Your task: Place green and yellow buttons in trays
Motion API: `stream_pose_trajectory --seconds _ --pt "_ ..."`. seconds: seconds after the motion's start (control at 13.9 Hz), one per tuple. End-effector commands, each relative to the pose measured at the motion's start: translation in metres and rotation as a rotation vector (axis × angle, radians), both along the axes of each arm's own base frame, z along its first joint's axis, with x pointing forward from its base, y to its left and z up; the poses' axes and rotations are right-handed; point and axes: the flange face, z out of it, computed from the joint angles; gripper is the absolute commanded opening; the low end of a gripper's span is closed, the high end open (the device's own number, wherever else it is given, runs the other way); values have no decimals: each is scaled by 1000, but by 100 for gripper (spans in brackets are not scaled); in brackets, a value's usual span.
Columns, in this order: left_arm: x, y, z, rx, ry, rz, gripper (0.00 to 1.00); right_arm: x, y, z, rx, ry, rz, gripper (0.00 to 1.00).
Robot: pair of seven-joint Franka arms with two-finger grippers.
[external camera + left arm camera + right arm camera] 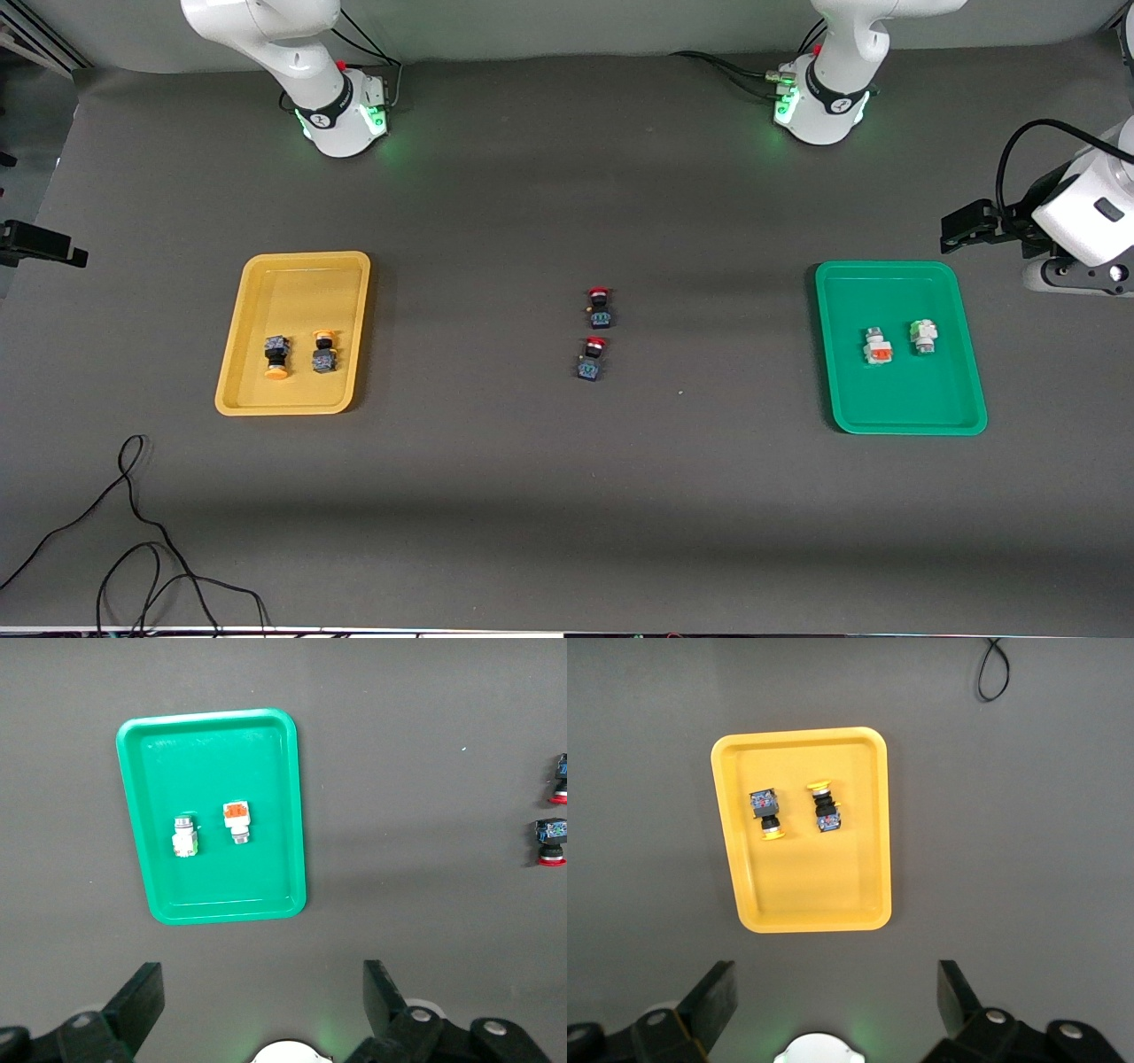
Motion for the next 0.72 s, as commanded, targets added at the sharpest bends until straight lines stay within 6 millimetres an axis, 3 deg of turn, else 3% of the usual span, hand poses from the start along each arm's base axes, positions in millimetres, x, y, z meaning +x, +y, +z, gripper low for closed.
stream_pose_trajectory --seconds 0.0,0.36,0.65 --pt "-1 -1 4 12 -16 -14 100 -11 4 14 -32 -48 -11 100" --pt "-1 -1 5 12 -17 -14 100 -24 -12 48 -29 -163 61 100" --pt "-1 -1 5 12 -17 -14 100 -34 -11 62 -22 -182 35 100"
